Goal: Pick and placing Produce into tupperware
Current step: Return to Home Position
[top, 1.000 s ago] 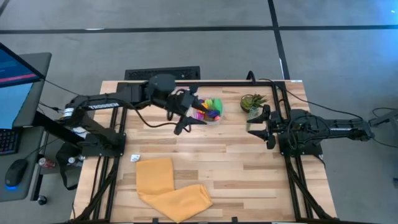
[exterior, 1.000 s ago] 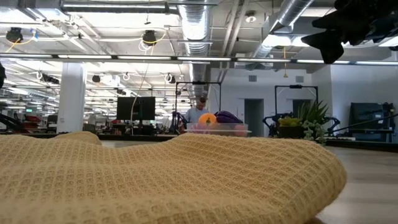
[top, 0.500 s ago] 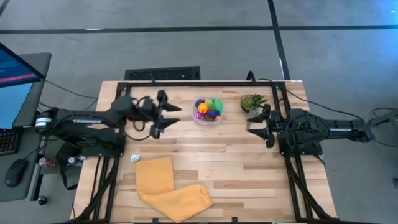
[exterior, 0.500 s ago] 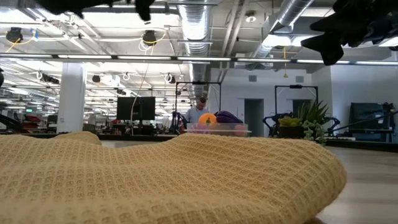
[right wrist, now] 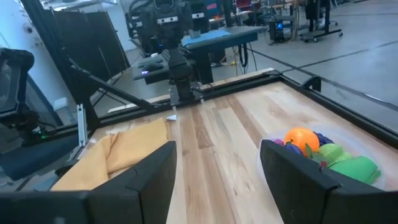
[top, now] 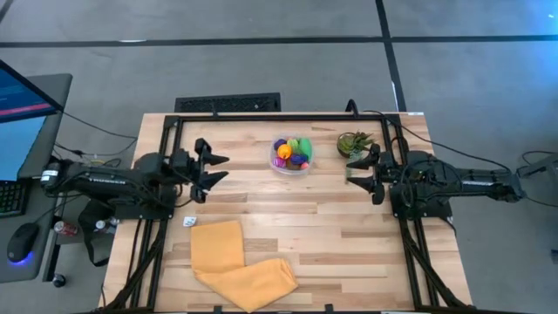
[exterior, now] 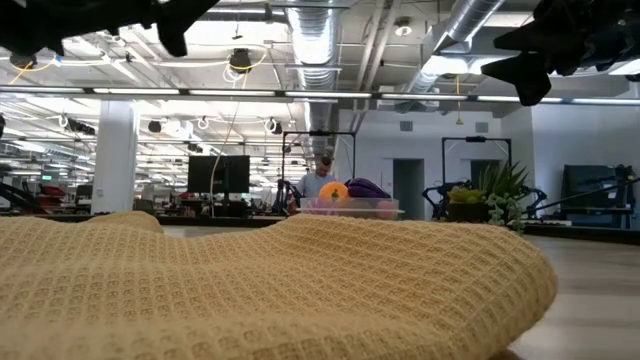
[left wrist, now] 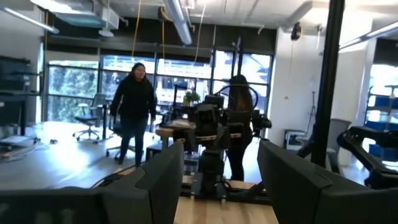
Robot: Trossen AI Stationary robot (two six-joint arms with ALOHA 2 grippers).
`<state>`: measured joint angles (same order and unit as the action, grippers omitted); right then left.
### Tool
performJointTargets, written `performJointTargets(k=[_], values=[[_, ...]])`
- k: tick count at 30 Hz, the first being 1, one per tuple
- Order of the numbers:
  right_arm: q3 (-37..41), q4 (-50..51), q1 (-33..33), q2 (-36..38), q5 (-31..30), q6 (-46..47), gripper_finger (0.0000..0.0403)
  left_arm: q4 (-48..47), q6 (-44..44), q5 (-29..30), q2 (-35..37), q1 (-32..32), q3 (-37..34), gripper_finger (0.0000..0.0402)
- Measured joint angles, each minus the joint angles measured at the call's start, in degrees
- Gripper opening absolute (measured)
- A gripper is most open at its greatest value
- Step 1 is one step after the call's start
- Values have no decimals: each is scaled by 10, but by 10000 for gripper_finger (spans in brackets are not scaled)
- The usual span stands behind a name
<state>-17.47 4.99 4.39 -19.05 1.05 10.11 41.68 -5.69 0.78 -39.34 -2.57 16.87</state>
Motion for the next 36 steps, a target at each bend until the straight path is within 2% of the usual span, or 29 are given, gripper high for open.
performJointTargets(k=[11,20,24,31,36], values=[[0,-3,0,0,0,4,256,121,-21,-3,39,8,-113,195],[0,-3,0,0,0,14,256,167,-23,-4,39,8,-146,195],[0,-3,0,0,0,16,256,227,-11,-4,40,17,-163,195],[0,9,-2,0,0,21,256,207,26,-5,102,26,-163,195],[0,15,-2,0,0,21,256,141,28,-3,170,27,-163,195]])
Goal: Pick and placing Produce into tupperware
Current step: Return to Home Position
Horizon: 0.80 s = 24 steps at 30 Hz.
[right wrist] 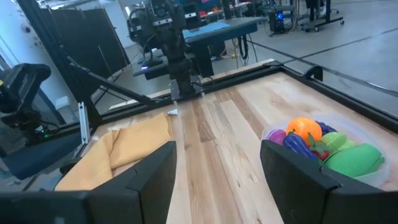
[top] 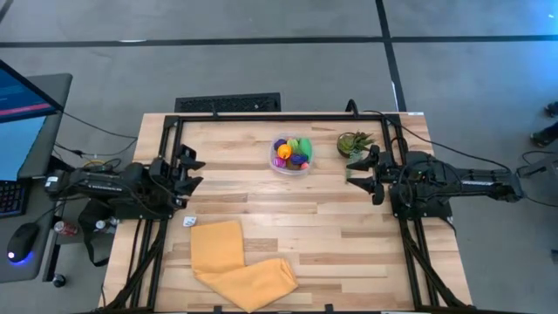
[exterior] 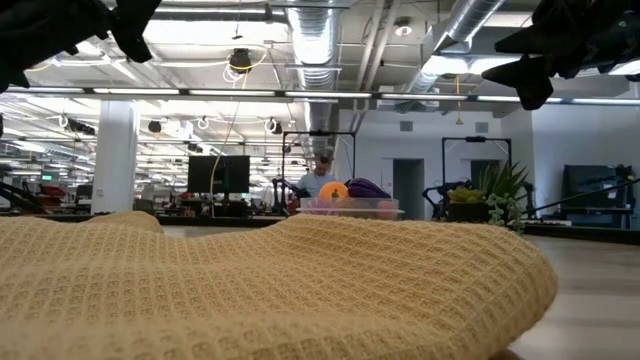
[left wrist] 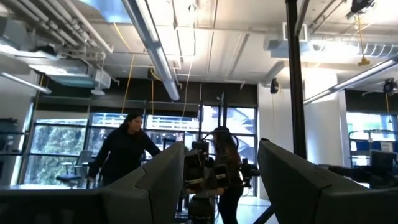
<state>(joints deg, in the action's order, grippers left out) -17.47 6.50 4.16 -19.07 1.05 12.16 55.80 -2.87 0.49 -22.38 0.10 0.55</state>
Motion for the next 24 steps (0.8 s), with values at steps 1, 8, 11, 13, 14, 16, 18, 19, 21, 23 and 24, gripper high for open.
performJointTargets(k=[1,8,11,13,14,16,18,19,21,23,24], values=[[0,0,0,0,0,0,256,-12,0,0,12,0,0,195],[0,0,0,0,0,0,256,-78,1,1,86,0,-1,195],[0,0,0,0,0,0,256,-104,5,1,118,0,-1,195],[0,0,0,0,0,0,256,-126,8,2,141,0,-1,195],[0,1,0,0,0,-1,256,-138,9,2,153,0,-1,195],[0,5,0,0,0,-1,256,-162,9,2,178,0,-1,195],[0,8,0,0,0,0,256,-186,8,2,200,0,-1,195],[0,8,0,0,0,-1,256,-198,8,2,210,0,-1,195],[0,8,1,0,0,-1,256,-221,5,2,224,0,-2,195],[0,8,3,0,0,-1,256,-227,3,2,223,0,-2,195],[0,8,6,0,0,-1,256,-227,3,2,222,0,-2,195]])
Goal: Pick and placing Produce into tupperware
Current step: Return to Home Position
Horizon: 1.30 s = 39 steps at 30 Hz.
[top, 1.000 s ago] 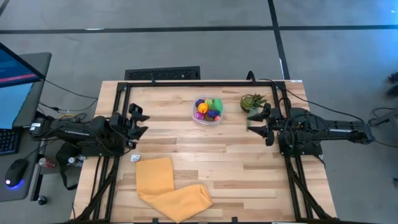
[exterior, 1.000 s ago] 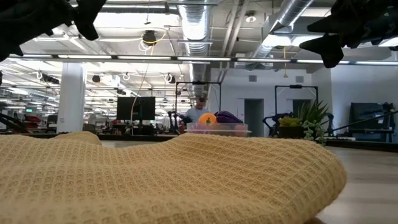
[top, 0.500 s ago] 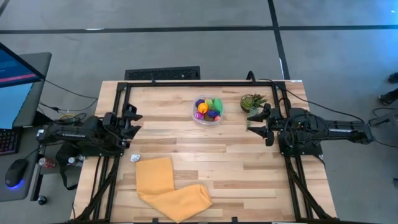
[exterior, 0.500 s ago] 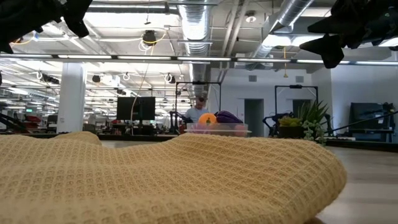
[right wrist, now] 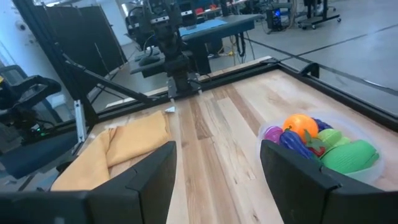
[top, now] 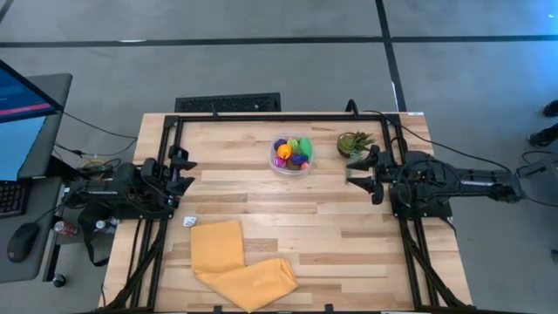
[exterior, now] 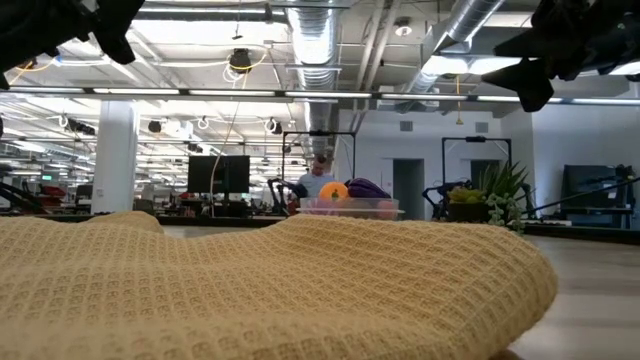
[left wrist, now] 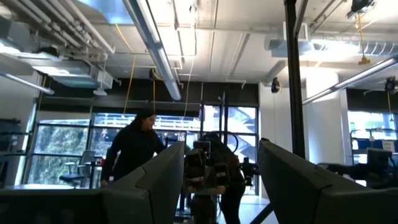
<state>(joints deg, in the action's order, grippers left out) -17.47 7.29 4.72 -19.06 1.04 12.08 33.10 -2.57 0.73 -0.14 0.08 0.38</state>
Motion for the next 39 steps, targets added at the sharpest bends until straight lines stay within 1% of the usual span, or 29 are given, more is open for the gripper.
performJointTargets(k=[3,5,7,11,13,17,24,28,34,39], values=[[0,0,7,0,0,0,256,-11,-1,-1,0,0,0,195],[0,0,12,0,0,0,256,-24,-1,-14,0,0,0,195],[0,0,15,0,0,1,256,-55,-10,-30,0,0,0,195],[0,0,21,0,0,4,256,-128,-44,-30,0,0,0,195],[0,0,24,0,0,7,256,-147,-46,-30,0,0,0,195],[0,0,34,0,2,21,256,-157,-22,-39,0,0,0,195],[0,0,52,0,2,47,256,-233,-12,-40,0,1,0,195],[0,0,65,0,2,60,256,-240,11,-45,0,16,0,195],[0,-1,85,0,2,70,256,-281,2,-16,0,42,0,195],[0,-2,102,0,2,72,256,-304,2,-11,0,60,0,195]])
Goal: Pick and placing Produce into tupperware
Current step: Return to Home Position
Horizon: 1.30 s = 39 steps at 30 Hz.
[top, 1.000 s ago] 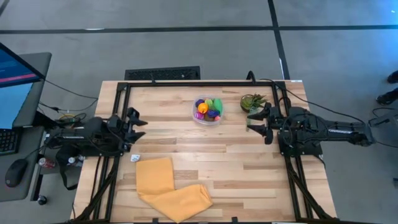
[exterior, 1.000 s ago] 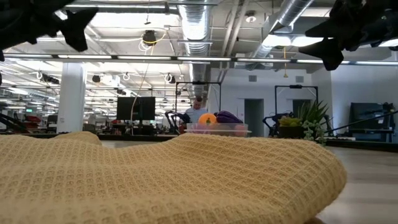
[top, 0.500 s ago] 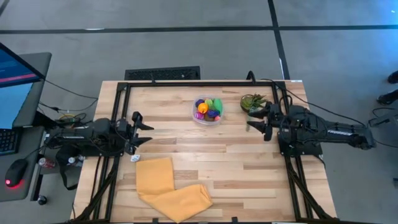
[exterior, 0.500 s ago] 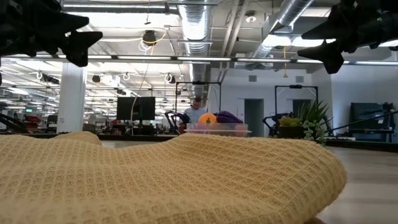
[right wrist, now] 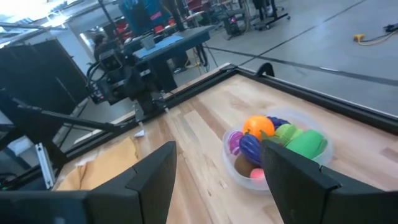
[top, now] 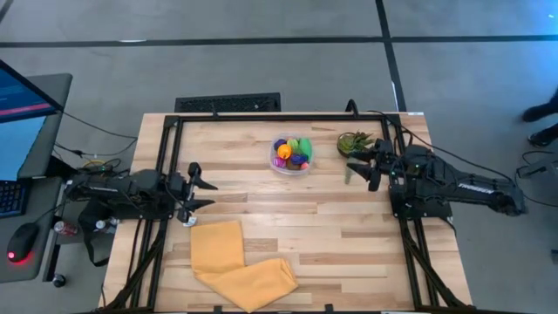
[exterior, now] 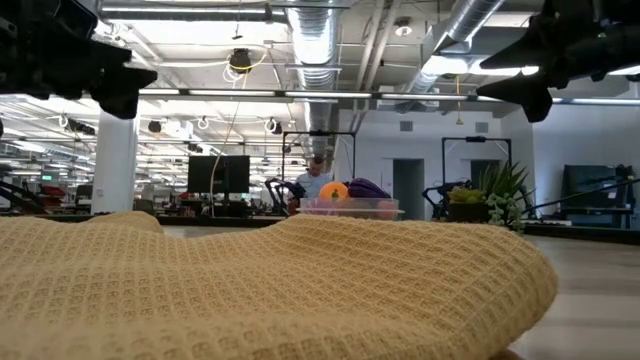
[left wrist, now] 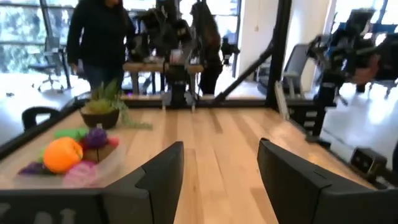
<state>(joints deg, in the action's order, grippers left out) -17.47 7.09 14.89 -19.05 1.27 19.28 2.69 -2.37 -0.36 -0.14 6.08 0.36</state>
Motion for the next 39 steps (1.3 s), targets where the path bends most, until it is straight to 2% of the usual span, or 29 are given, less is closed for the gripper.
performJointTargets(k=[10,24,29,34,39], values=[[0,-1,8,0,4,9,256,-9,60,13,-1,1,0,195],[0,-1,18,0,4,8,256,-9,83,10,-1,-7,0,195],[0,1,18,0,4,9,256,-8,97,11,-1,-28,0,195],[0,1,18,0,4,8,256,-5,101,-20,-1,-59,0,195],[0,2,18,0,4,9,256,-5,93,-17,-1,-67,0,195]])
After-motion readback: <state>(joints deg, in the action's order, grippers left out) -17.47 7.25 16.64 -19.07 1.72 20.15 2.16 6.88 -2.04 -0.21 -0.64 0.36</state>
